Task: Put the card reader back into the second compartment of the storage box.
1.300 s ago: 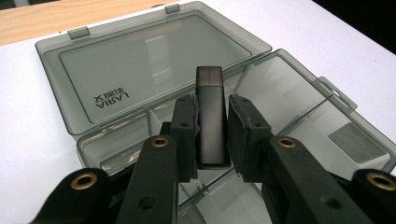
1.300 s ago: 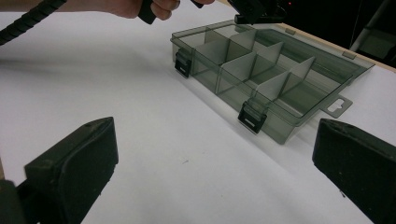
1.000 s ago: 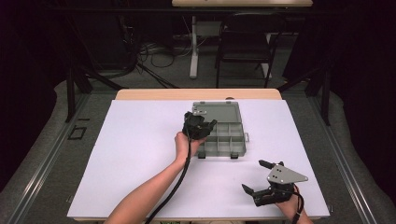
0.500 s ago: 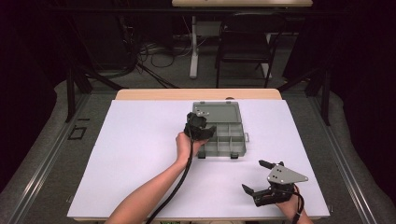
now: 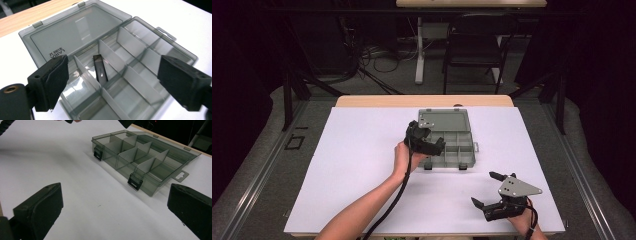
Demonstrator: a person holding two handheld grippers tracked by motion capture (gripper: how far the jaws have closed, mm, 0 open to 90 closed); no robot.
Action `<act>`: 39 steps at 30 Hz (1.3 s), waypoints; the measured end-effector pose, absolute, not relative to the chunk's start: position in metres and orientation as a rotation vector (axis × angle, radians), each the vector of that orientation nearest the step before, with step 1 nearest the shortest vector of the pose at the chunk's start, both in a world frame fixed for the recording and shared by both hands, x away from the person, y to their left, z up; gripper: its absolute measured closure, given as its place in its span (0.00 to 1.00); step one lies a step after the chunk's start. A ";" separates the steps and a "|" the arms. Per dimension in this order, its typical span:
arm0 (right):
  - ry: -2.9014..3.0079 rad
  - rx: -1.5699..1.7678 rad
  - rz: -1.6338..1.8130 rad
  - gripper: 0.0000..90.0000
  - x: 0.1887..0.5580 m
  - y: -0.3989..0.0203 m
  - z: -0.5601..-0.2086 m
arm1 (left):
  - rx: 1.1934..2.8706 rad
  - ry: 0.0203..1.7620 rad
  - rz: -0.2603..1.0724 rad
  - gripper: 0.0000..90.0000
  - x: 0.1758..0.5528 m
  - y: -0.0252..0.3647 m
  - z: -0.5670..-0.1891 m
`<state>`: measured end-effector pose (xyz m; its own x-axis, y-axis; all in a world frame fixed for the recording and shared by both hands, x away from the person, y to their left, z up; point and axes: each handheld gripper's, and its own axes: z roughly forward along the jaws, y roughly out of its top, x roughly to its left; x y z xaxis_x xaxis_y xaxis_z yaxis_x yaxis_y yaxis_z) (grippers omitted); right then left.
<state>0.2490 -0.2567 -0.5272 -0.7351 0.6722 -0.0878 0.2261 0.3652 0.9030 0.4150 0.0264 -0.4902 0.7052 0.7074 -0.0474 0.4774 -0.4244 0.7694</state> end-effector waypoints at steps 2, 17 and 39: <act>2.186 0.775 1.337 0.00 0.249 -0.257 -0.527 | 2.101 0.892 0.360 0.08 0.411 0.031 -0.489; 2.194 0.772 1.345 0.00 0.248 -0.255 -0.526 | 2.129 0.845 0.389 0.00 0.385 0.062 -0.480; 2.196 0.774 1.330 0.00 0.244 -0.255 -0.526 | 2.117 0.802 0.429 0.00 0.350 0.108 -0.471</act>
